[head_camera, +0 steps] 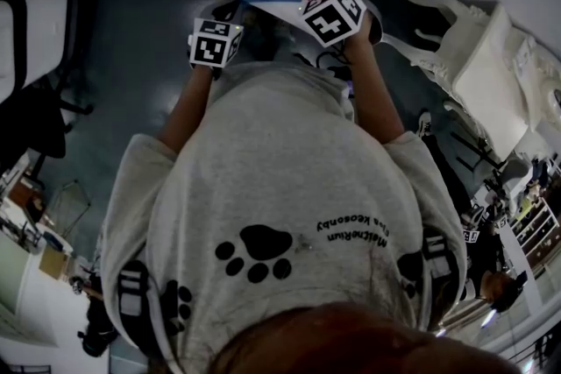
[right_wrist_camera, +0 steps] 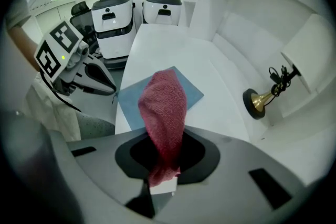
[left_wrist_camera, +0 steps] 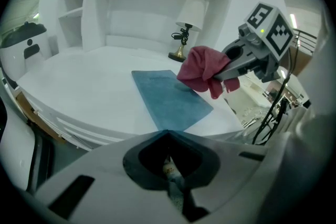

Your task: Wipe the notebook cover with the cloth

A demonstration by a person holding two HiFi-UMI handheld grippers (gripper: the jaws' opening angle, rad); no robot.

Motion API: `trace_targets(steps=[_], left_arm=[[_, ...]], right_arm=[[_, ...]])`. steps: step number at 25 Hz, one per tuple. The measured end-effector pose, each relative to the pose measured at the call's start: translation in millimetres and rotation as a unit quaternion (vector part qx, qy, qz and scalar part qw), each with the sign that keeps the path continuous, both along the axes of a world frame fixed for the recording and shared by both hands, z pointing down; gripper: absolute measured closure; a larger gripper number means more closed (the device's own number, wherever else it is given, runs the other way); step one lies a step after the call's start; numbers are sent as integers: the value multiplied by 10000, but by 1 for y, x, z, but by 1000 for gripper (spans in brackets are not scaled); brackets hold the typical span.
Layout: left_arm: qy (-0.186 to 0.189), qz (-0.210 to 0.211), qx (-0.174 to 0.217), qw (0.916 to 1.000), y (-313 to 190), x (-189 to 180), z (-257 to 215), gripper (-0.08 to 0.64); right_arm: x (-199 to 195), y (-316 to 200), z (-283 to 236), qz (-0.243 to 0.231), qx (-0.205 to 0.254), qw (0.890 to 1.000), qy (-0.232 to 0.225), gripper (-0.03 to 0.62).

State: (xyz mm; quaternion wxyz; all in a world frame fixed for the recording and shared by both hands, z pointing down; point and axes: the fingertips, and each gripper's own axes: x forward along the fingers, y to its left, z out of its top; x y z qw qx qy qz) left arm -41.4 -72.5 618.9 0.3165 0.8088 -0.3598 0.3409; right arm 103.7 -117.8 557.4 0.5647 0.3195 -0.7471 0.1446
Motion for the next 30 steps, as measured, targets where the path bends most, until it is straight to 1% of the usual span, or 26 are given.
trace_targets(steps=[5, 8, 11, 15, 17, 22, 27, 30], left_arm=[[1, -52, 22, 10000, 3, 0, -2, 549], [14, -88, 32, 10000, 3, 0, -5, 549], [24, -109, 40, 9999, 0, 0, -5, 549], [25, -172, 35, 9998, 4, -15, -11, 549], [22, -206, 15, 9998, 6, -20, -11, 549], [14, -235, -44, 9997, 4, -21, -7, 549], [25, -176, -56, 9998, 1, -22, -7, 549], [36, -131, -57, 9999, 1, -21, -7, 549]], right_arm=[[-37, -2, -29, -422, 290, 9981, -337, 522], [-63, 1, -35, -754, 319, 9954, -490, 522], [-86, 6, -25, -1090, 194, 9922, -565, 522], [-124, 20, -7, -1489, -81, 9872, -566, 522], [-135, 26, 5, -1627, -256, 9849, -533, 522], [-141, 30, 33, -1782, -557, 9817, -383, 522], [-138, 29, 40, -1672, -682, 9830, -329, 522], [-125, 30, 40, -1597, -705, 9843, -244, 522]])
